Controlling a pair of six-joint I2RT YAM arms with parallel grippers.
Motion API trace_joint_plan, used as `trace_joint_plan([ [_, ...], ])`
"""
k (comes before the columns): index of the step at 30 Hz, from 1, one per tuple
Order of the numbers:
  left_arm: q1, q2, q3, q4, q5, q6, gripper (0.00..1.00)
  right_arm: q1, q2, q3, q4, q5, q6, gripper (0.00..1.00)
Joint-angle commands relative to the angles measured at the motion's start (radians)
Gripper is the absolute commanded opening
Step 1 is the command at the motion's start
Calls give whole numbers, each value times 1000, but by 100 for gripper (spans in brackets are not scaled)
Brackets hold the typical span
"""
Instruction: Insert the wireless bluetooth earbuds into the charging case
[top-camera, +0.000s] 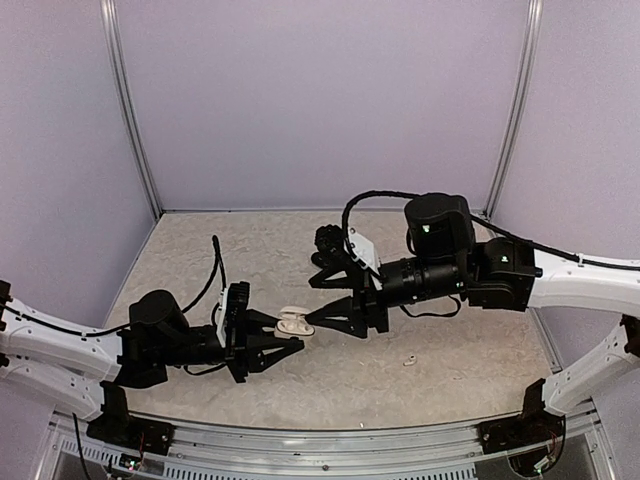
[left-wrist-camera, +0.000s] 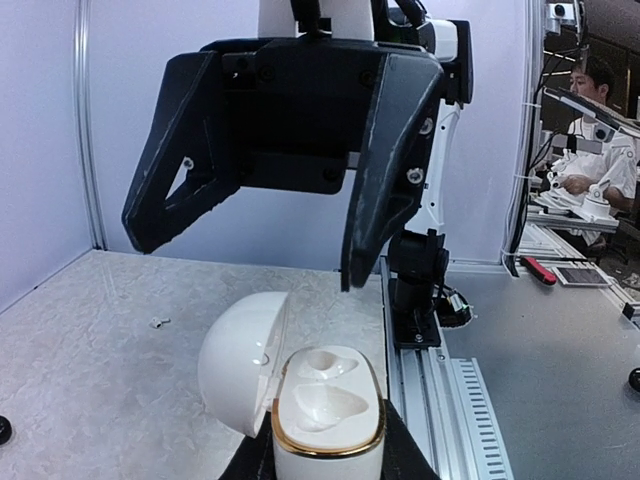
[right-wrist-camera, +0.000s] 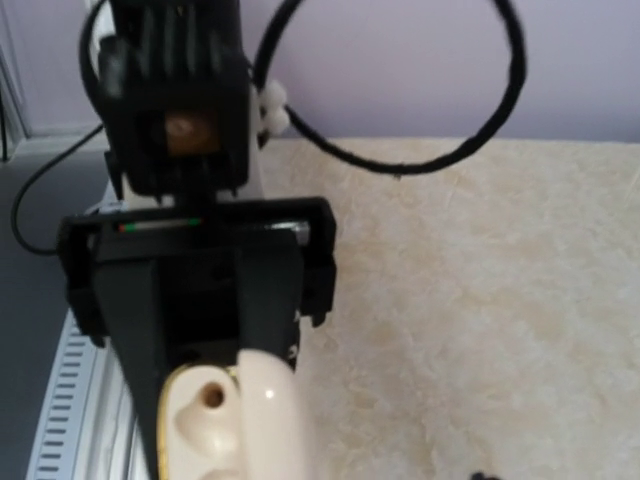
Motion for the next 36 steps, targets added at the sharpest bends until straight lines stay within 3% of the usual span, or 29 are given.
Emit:
trace_joint_plan([
  [1,3,-15,8,28,22,3,13,5,42,53,-25,-7,-15,64],
  [18,-7,-12,11,23,43,35,11,-32,62,31,-22,78,28,59],
  [29,15,-2,10,35,35,3,10,-32,-11,8,25,-74,3,62],
  [36,24,13,12,48,46,-5,10,-104,-56,-36,67,-64,51,63],
])
